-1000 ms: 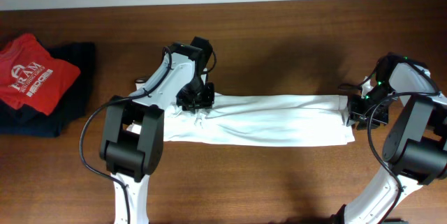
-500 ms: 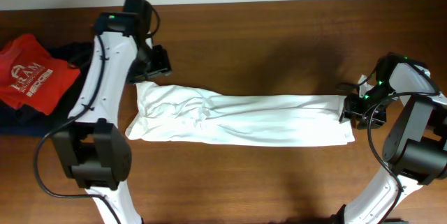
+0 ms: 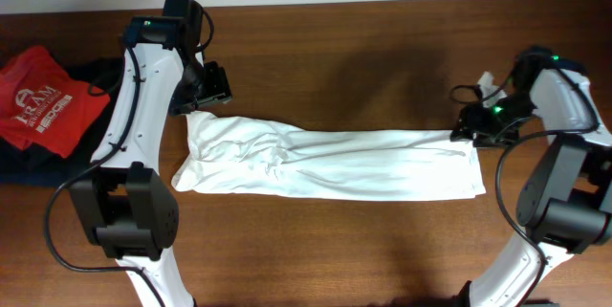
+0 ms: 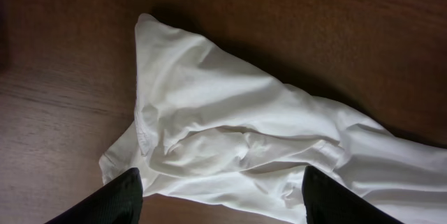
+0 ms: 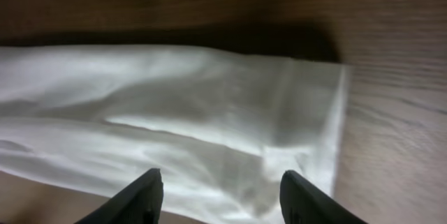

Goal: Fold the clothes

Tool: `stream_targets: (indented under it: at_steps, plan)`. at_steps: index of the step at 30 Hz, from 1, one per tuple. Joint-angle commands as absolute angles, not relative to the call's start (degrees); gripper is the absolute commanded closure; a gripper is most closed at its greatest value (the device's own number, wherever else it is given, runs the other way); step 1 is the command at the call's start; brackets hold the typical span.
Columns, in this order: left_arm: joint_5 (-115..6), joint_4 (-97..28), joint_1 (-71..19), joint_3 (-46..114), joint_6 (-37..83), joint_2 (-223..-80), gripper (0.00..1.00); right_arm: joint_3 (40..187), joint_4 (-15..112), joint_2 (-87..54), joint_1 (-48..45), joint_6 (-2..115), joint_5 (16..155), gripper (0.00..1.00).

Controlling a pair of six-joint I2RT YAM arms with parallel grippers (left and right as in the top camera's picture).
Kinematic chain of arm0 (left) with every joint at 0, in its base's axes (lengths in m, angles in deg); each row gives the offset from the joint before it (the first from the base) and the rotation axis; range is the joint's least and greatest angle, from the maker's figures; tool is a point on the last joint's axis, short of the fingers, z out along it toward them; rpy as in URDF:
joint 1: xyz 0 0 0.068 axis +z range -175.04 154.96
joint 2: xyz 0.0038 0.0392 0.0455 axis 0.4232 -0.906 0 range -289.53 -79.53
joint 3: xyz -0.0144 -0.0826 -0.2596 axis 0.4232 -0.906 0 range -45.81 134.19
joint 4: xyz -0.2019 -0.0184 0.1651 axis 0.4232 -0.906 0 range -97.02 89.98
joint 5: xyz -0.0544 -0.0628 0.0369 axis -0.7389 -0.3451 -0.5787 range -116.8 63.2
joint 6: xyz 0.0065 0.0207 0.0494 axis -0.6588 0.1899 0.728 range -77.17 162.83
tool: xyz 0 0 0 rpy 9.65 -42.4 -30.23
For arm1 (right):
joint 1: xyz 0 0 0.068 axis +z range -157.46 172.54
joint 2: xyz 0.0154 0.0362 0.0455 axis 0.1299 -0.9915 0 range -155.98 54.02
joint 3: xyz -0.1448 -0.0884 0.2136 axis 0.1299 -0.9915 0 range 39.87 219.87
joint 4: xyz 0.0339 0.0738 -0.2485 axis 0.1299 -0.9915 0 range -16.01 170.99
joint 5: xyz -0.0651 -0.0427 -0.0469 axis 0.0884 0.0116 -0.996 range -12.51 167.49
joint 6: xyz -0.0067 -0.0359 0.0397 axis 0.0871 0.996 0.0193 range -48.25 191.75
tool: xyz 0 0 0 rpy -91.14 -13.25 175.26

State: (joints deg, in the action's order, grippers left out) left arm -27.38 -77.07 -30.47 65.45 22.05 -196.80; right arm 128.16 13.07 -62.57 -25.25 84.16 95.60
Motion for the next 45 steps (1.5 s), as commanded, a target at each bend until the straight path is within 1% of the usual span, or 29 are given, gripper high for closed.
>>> stream_targets:
  at_steps: [1,2,4,5,6,7,8,9,10,12,15,18,19,21,22,23,25,26,28,29,30,31,35,38,40,41,42,45]
  plan:
    - [-26.98,-77.93,-30.62,65.54,22.1,-196.19,0.27,125.25,15.47,-60.89,-23.17,82.1,91.8,0.43]
    - [-26.98,-78.1,-30.62,65.54,22.1,-196.19,0.27,124.91,15.84,-60.89,-23.15,81.42,90.59,0.44]
    - [-26.98,-78.12,-30.62,65.54,22.1,-196.19,0.27,124.62,15.87,-60.89,-23.28,81.14,90.29,0.53]
    - [-26.98,-78.12,-30.62,65.54,22.1,-196.19,0.28,124.62,15.82,-60.89,-23.28,81.12,90.31,0.63]
    - [-26.96,-78.12,-30.6,65.54,22.1,-196.19,0.27,124.62,15.19,-60.89,-23.19,81.12,90.35,0.81]
    - [-26.96,-78.12,-30.6,65.54,22.1,-196.19,0.27,124.62,14.31,-60.89,-23.17,81.14,90.33,0.91]
    - [-26.96,-78.1,-30.6,65.54,22.1,-196.19,0.27,124.6,13.66,-60.89,-23.17,81.14,90.33,0.96]
    - [-26.96,-78.08,-30.62,65.54,22.1,-196.19,0.27,124.6,13.05,-60.89,-23.17,81.16,90.33,0.96]
    - [-26.96,-78.1,-30.6,65.54,22.1,-196.19,0.28,124.6,12.37,-60.89,-23.19,81.16,90.31,0.9]
    - [-26.96,-78.1,-30.6,65.54,22.1,-196.19,0.27,124.6,12.48,-60.89,-23.23,81.16,90.29,0.58]
    - [-26.96,-78.14,-30.6,65.54,22.1,-196.19,0.27,124.56,12.83,-60.89,-23.23,81.14,90.29,0.56]
    - [-26.96,-78.21,-30.6,65.54,22.1,-196.19,0.27,123.53,12.85,-60.89,-23.21,81.14,90.31,0.57]
    - [-26.96,-78.21,-30.6,65.54,22.1,-196.19,0.27,122.92,12.89,-60.89,-23.23,81.14,90.31,0.68]
    - [-26.96,-78.23,-30.6,65.54,22.1,-196.19,0.27,121.93,12.92,-60.89,-23.23,81.14,90.11,0.85]
    - [-26.96,-78.23,-30.62,65.54,22.1,-196.19,0.27,121.41,12.92,-60.89,-23.23,81.12,88.56,0.96]
    - [-26.96,-78.23,-30.6,65.54,22.1,-196.19,0.28,121.06,12.81,-60.89,-23.23,80.62,87.21,0.96]
    - [-26.96,-78.34,-30.62,65.54,22.1,-196.19,0.27,121.04,10.71,-60.89,-23.28,75.17,81.87,0.96]
    - [-26.98,-78.34,-30.6,65.54,22.1,-196.19,0.27,121.04,8.59,-60.89,-23.3,69.31,74.68,0.96]
    - [-26.96,-78.3,-30.6,65.54,22.1,-196.19,0.27,121.04,5.51,-60.89,-23.28,63.15,65.13,0.96]
    - [-26.96,-78.3,-30.6,65.54,22.1,-196.19,0.27,121.01,5.16,-60.89,-23.28,63.09,64.74,0.87]
    - [-26.96,-78.3,-30.6,65.54,22.1,-196.19,0.27,121.04,5.35,-60.89,-23.28,63.06,65.52,0.72]
    - [-26.96,-78.28,-30.62,65.54,22.1,-196.19,0.28,121.04,5.31,-60.89,-23.28,63.06,67.08,0.53]
    - [-26.96,-78.34,-30.6,65.54,22.12,-196.19,0.27,121.41,3.04,-60.74,-23.93,63.33,67.82,0.49]
    - [-26.96,-78.54,-30.6,65.54,22.1,-196.19,0.27,125.34,1.94,-57.74,-27.85,64.88,69.0,0.4]
    - [-26.96,-78.52,-30.6,65.54,22.12,-196.19,0.27,126.26,3.5,-54.75,-30.86,72.92,78.29,0.36]
    - [-26.96,-78.49,-30.6,65.54,22.1,-196.19,0.27,126.24,3.91,-54.62,-31.76,76.22,82.27,0.36]
    - [-26.96,-78.38,-30.6,65.54,22.1,-196.19,0.27,126.04,4.37,-55.1,-32.28,78.93,85.06,0.34]
    - [-26.94,-77.82,-30.6,65.54,22.1,-196.19,0.27,122.02,8.87,-56.45,-31.76,83.76,86.79,0.23]
